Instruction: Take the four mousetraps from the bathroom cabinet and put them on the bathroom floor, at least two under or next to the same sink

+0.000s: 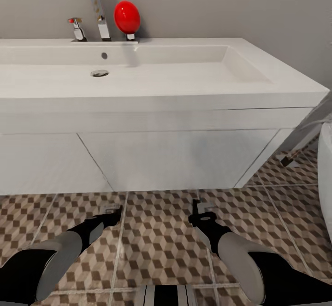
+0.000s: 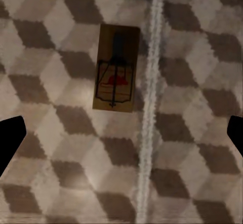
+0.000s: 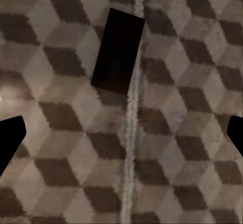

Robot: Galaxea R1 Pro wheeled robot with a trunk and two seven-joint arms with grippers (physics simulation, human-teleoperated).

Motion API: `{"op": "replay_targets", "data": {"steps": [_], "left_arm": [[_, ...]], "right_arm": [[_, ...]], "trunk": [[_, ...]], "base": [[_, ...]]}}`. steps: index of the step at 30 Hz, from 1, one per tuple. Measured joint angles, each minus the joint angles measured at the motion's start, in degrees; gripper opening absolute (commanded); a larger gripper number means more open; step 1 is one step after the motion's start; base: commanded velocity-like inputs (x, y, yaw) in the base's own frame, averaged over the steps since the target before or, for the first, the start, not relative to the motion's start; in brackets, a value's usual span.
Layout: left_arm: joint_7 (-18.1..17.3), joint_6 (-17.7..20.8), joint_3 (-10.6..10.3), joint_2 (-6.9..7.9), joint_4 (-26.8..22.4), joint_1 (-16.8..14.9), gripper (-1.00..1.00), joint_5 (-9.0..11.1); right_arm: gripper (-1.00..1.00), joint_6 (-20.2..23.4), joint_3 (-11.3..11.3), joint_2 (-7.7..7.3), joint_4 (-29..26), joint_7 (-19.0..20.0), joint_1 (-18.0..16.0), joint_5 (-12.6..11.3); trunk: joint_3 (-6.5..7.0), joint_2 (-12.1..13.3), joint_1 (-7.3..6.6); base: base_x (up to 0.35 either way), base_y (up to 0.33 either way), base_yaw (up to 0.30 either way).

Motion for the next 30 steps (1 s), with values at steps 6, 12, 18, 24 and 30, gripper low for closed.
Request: {"op": "replay_targets", "data": {"steps": [6,12,18,24,30], "left_arm": [[0.00,0.00,0.01,0.00,0.00,0.00,1.00,0.00],[0.00,0.00,0.01,0.00,0.00,0.00,1.00,0.00],[0.00,0.00,0.01,0.02,0.00,0.00,1.00,0.00],[0.00,0.00,-0.01,0.01,0.00,0.00,1.00,0.00],[0.00,0.00,-0.01,0.01,0.00,0.00,1.00,0.00]], "right_arm": [[1.00,-0.02,0.00,0.00,0.00,0.00,0.00,0.01],[1.00,-0.09,0.00,0.00,0.00,0.00,0.00,0.01],[1.00,-0.17,0.00,0.00,-0.01,0.00,0.00,0.01],[1.00,-0.20,0.00,0.00,-0.01,0.00,-0.01,0.03],[1.00,-0.35,0.00,0.00,-0.01,0.00,-0.02,0.19]], "trunk": [[0.00,0.00,0.00],[0.00,0.00,0.00],[0.00,0.00,0.00],[0.00,0.00,0.00],[0.00,0.00,0.00]], "base": [[-0.339,0.000,0.000],[-0.345,0.000,0.000],[-0.346,0.000,0.000],[-0.346,0.000,0.000],[-0.347,0.000,0.000]]}}
